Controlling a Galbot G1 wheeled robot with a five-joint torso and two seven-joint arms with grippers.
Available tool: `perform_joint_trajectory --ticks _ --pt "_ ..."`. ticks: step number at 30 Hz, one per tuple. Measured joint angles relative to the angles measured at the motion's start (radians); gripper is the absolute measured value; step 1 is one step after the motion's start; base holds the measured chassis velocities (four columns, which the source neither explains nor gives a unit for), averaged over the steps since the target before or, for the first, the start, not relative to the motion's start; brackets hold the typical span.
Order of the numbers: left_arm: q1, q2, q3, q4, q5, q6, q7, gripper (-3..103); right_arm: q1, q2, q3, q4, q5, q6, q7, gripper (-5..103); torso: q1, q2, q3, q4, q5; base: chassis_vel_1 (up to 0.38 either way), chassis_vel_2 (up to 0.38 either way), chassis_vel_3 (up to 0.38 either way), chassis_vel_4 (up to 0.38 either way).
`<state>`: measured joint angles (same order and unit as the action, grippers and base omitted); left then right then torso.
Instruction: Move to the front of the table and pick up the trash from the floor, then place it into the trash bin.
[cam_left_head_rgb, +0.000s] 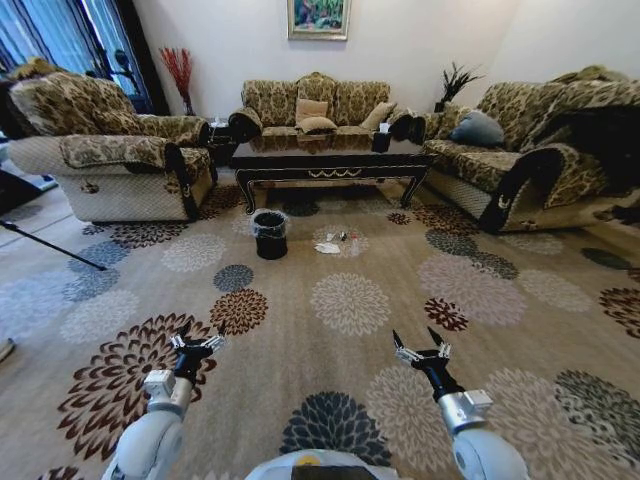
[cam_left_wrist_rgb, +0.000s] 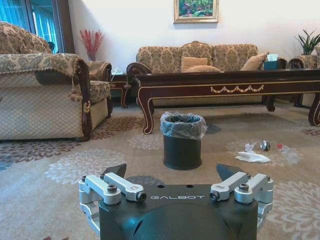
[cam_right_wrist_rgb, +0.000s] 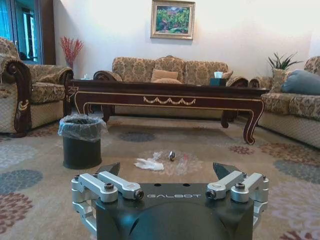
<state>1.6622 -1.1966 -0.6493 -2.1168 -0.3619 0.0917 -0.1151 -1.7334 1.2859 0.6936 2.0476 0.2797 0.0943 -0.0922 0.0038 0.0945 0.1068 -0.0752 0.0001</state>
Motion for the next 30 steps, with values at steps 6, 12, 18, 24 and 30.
perform_joint_trajectory --ticks 6,12,18,24,30 --pt "0.026 0.034 -0.021 0.005 -0.011 -0.013 0.017 100 0.002 0.001 0.018 -0.004 -0.025 0.005 -0.009 100 -0.002 -0.026 -0.024 0.0 -0.0001 0.0 0.0 0.0 0.0" --pt "0.025 0.036 -0.028 0.01 -0.026 -0.014 0.018 100 -0.011 -0.003 0.05 -0.015 0.004 0.013 -0.012 100 -0.003 -0.054 -0.05 -0.0002 -0.0001 0.0 0.0 0.0 0.0" --pt "-0.001 0.029 0.002 0.012 -0.005 -0.009 0.011 100 -0.007 0.002 0.046 -0.008 -0.005 0.014 -0.008 100 -0.003 -0.077 -0.072 -0.0001 -0.0001 0.0 0.0 0.0 0.0" --pt "-0.006 0.033 0.002 0.015 -0.005 -0.007 0.008 100 -0.012 0.005 0.044 -0.004 -0.013 0.014 -0.006 100 -0.003 -0.095 -0.091 -0.0001 -0.0001 0.0 0.0 0.0 0.0" --pt "0.007 0.03 -0.006 0.017 -0.007 -0.009 0.008 100 -0.014 0.005 0.043 0.003 -0.019 0.017 -0.004 100 -0.004 -0.095 -0.101 0.0 -0.0001 0.0 0.0 0.0 0.0"
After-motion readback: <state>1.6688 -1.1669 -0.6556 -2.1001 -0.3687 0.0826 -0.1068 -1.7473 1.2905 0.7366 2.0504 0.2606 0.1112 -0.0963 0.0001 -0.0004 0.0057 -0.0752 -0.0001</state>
